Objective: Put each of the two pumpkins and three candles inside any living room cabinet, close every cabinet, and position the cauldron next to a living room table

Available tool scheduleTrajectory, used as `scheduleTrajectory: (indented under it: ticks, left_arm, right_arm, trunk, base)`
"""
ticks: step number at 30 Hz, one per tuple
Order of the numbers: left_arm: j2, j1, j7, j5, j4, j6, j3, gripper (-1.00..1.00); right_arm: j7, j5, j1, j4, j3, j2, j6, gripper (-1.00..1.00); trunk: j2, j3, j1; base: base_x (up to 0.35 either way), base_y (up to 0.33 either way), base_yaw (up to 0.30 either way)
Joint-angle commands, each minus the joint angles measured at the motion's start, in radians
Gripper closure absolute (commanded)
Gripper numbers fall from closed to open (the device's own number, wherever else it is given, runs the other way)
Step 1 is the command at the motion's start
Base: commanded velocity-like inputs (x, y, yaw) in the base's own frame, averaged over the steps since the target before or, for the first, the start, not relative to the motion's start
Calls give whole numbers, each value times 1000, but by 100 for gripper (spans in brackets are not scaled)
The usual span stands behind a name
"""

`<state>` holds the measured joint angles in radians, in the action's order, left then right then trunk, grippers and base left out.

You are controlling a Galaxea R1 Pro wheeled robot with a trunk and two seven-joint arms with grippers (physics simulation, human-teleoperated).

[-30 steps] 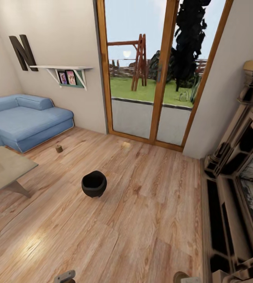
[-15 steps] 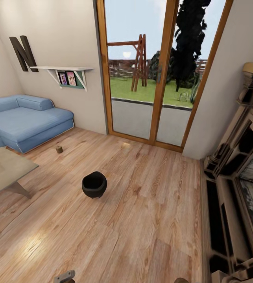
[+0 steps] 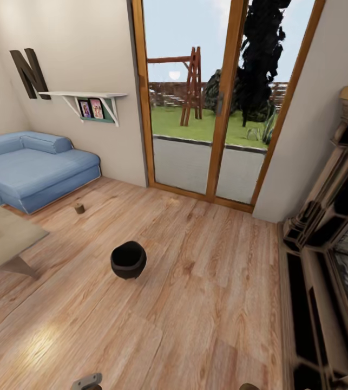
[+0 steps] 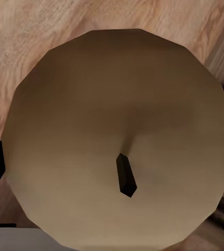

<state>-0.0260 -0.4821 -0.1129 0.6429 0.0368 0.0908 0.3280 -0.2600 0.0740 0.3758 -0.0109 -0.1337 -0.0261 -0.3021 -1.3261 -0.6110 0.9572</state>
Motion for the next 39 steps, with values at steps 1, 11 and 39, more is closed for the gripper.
scheduleTrajectory:
  ticks: [1, 11, 39]
  left_arm:
    - [0, 0, -1, 0, 0, 0, 0, 100]
    - [0, 0, -1, 0, 0, 0, 0, 100]
    - [0, -1, -1, 0, 2, 1, 0, 100]
  right_arm:
    - [-1, 0, 0, 0, 1, 0, 0, 100]
    - [0, 0, -4, -1, 0, 0, 0, 100]
    - [1, 0, -5, -1, 0, 0, 0, 100]
  trunk:
    - [0, 0, 0]
    - [0, 3, 0]
    - [0, 8, 0]
  base:
    - [103, 0, 0]
    - [18, 0, -169]
    - [0, 0, -110]
